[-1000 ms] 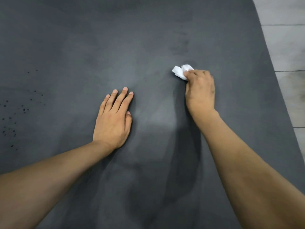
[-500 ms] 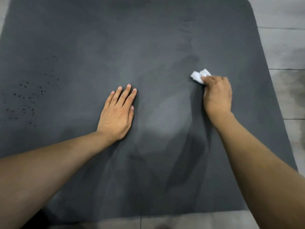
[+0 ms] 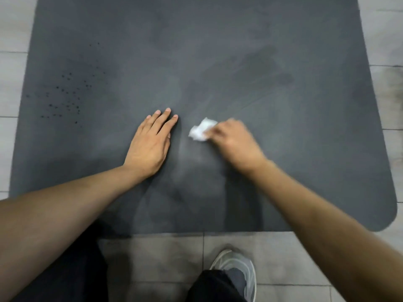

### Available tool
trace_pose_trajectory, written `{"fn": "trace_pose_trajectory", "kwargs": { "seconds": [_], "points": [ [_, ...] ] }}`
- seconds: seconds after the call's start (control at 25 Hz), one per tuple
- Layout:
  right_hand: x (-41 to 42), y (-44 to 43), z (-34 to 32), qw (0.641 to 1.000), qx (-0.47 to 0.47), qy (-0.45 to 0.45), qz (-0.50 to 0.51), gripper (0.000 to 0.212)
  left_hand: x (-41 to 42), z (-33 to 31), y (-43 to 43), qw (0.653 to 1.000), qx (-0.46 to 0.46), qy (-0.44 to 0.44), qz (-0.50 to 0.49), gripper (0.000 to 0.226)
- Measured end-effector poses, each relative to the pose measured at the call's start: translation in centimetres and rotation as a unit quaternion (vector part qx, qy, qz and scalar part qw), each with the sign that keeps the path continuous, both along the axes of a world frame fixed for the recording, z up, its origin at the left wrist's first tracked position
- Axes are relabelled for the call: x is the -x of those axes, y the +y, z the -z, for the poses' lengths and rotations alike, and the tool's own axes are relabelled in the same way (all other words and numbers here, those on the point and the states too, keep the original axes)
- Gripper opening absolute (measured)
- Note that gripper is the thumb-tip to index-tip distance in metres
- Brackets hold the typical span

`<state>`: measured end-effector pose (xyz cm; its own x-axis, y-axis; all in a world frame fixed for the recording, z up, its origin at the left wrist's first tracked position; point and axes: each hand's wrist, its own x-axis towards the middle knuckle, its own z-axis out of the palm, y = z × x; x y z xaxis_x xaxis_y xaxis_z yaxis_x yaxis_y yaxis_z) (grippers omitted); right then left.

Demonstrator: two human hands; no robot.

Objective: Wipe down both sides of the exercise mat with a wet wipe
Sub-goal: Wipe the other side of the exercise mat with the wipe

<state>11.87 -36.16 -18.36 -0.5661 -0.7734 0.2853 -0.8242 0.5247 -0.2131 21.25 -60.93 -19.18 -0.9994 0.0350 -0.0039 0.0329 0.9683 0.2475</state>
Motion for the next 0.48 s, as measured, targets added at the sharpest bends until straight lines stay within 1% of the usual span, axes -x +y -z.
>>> {"fn": "trace_pose_trajectory", "kwargs": {
  "seconds": [0.04,0.08,0.12,0.16,0.2,0.24,0.28,0.32,0.36,0.4,0.44,0.48],
  "points": [
    [2.5,1.6,-0.3,0.994,-0.006,-0.002,0.108,0.029,-0.4,-0.2,-0.1,1.000,0.022,0.002,-0.007,0.051],
    [4.3,3.3,-0.5,0.978,-0.010,-0.017,0.207,0.031,-1.0,-0.3,-0.1,0.999,0.036,-0.001,-0.017,0.051],
    [4.8,4.2,-0.7,0.962,-0.006,-0.033,0.270,0.033,-1.5,-0.4,0.1,0.999,0.041,-0.006,-0.027,0.052],
    [4.3,3.8,-0.8,0.955,-0.008,-0.041,0.294,0.035,-1.8,-0.4,0.2,0.999,0.040,-0.012,-0.033,0.052],
    [2.8,2.5,-1.3,0.959,-0.005,-0.042,0.282,0.036,-2.0,-0.3,0.3,0.999,0.037,-0.018,-0.035,0.053],
    [0.5,0.8,-1.7,0.970,0.006,-0.049,0.238,0.036,-2.0,-0.3,0.4,0.998,0.036,-0.023,-0.037,0.053],
    [-2.5,-1.0,-1.8,0.984,0.014,-0.067,0.164,0.035,-2.0,-0.3,0.4,0.998,0.037,-0.026,-0.041,0.053],
    [-6.3,-2.6,-1.5,0.993,0.018,-0.090,0.070,0.032,-1.9,-0.3,0.4,0.998,0.037,-0.027,-0.044,0.053],
    [-10.6,-3.7,-1.5,0.994,0.001,-0.108,-0.021,0.028,-1.8,-0.2,0.4,0.998,0.038,-0.028,-0.043,0.053],
    [-14.7,-4.3,-1.5,0.989,-0.020,-0.107,-0.102,0.026,-1.8,-0.3,0.3,0.998,0.037,-0.029,-0.039,0.052],
    [-17.5,-4.5,-1.9,0.982,-0.029,-0.101,-0.160,0.025,-1.8,-0.3,0.1,0.998,0.035,-0.031,-0.034,0.052],
    [-18.1,-4.3,-2.0,0.972,-0.040,-0.097,-0.208,0.025,-1.8,-0.3,0.0,0.998,0.035,-0.031,-0.032,0.052]
  ]
}}
